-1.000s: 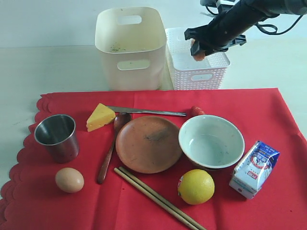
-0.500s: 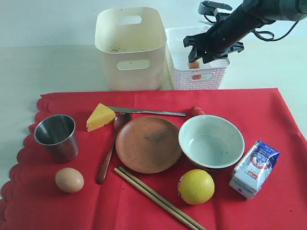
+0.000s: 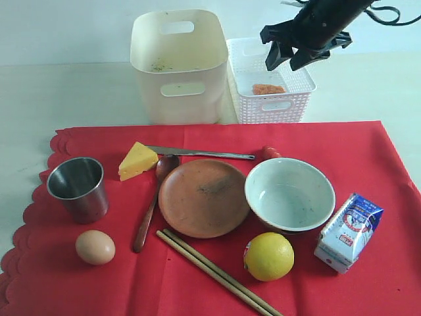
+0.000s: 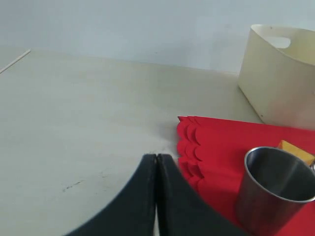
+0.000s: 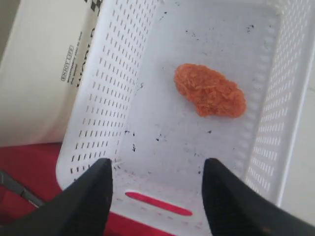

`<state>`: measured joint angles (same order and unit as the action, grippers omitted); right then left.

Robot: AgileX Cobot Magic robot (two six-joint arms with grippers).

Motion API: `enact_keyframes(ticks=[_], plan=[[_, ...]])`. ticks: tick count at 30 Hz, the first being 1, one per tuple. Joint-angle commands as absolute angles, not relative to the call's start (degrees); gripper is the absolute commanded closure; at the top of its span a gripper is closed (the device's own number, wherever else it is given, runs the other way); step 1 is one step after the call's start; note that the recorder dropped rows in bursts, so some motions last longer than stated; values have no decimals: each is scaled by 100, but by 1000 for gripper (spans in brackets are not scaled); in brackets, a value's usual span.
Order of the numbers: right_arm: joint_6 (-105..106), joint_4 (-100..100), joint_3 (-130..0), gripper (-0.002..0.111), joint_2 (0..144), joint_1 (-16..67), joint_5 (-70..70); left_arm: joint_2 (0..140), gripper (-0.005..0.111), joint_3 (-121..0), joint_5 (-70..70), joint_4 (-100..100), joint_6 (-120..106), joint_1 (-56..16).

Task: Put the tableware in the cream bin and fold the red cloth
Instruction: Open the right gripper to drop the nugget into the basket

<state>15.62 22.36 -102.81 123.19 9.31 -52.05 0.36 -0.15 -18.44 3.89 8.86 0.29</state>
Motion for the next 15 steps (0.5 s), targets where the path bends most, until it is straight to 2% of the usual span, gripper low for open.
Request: enact_keyframes(ticks=[1, 15], plan=[[1307, 1894, -10324, 55, 11971, 934, -5623, 0, 106, 0, -1826, 386, 895, -12], [1127, 1882, -10324, 55, 11161, 934, -6490, 0, 106, 0, -1826, 386, 895, -12]])
